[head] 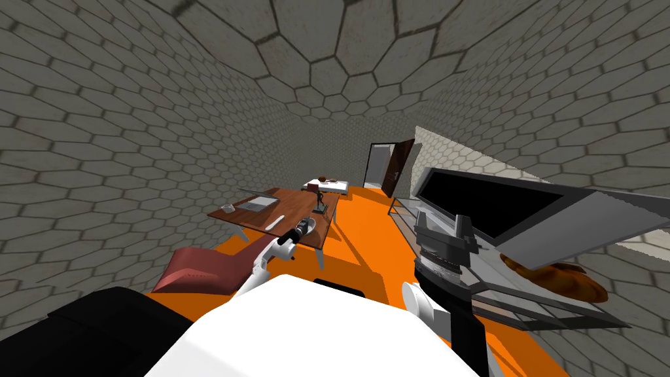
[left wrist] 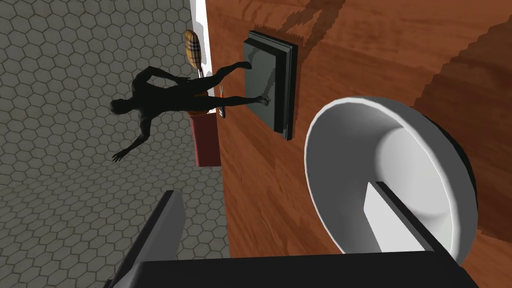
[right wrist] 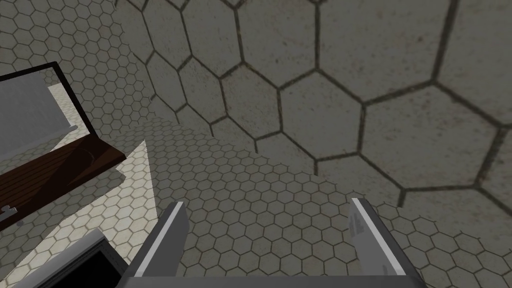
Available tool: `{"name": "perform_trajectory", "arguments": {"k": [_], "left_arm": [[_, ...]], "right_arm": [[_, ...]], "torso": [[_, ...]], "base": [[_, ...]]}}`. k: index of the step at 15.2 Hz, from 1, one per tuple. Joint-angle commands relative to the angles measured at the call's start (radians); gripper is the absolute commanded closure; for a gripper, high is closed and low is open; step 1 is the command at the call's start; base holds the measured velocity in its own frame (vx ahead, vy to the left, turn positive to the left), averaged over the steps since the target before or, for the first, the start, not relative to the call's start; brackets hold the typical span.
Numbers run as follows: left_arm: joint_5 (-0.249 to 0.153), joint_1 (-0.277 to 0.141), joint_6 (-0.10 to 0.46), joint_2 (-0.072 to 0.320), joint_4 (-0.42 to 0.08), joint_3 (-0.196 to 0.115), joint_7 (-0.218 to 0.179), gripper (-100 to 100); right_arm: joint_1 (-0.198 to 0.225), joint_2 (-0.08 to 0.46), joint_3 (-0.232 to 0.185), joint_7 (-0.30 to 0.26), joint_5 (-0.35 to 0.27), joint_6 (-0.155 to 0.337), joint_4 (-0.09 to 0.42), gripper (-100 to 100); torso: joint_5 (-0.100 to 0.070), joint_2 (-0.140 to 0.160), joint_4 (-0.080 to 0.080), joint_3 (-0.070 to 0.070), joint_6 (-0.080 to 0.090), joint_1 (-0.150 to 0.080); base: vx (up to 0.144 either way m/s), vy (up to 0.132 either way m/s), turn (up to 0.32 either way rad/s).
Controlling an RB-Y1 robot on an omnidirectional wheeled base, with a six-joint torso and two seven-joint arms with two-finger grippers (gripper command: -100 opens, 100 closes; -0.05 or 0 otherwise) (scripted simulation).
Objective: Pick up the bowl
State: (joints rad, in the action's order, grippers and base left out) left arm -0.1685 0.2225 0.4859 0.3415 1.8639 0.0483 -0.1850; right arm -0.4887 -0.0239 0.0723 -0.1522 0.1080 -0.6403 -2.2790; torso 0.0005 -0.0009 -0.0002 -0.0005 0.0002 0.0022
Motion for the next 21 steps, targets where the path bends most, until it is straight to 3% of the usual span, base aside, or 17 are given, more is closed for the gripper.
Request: {"name": "perform_trajectory", "arguments": {"k": [1,2,11,12,21], "left_arm": [[-0.011,-0.015,0.050,0.005,-0.024,0.001,-0.014,-100],[-0.011,-0.015,0.052,0.005,-0.024,0.001,-0.014,-100],[-0.066,-0.069,0.240,0.034,-0.102,0.005,-0.073,-100],[-0.066,-0.069,0.241,0.034,-0.102,0.005,-0.073,-100],[-0.125,-0.127,0.431,0.063,-0.183,0.009,-0.135,-100]], "right_arm": [[0.000,0.000,0.000,0.000,0.000,0.000,0.000,0],[0.000,0.000,0.000,0.000,0.000,0.000,0.000,0],[0.000,0.000,0.000,0.000,0.000,0.000,0.000,0],[0.000,0.000,0.000,0.000,0.000,0.000,0.000,0],[0.000,0.000,0.000,0.000,0.000,0.000,0.000,0]], "torso": [[0.000,0.000,0.000,0.000,0.000,0.000],[0.000,0.000,0.000,0.000,0.000,0.000],[0.000,0.000,0.000,0.000,0.000,-0.001],[0.000,0.000,0.000,0.000,0.000,0.000],[0.000,-0.001,0.000,0.000,0.000,0.000]], "base": [[0.008,0.028,-0.045],[0.006,0.019,-0.011],[0.009,0.021,-0.037],[0.010,0.017,-0.011],[0.015,0.022,-0.038]]}}
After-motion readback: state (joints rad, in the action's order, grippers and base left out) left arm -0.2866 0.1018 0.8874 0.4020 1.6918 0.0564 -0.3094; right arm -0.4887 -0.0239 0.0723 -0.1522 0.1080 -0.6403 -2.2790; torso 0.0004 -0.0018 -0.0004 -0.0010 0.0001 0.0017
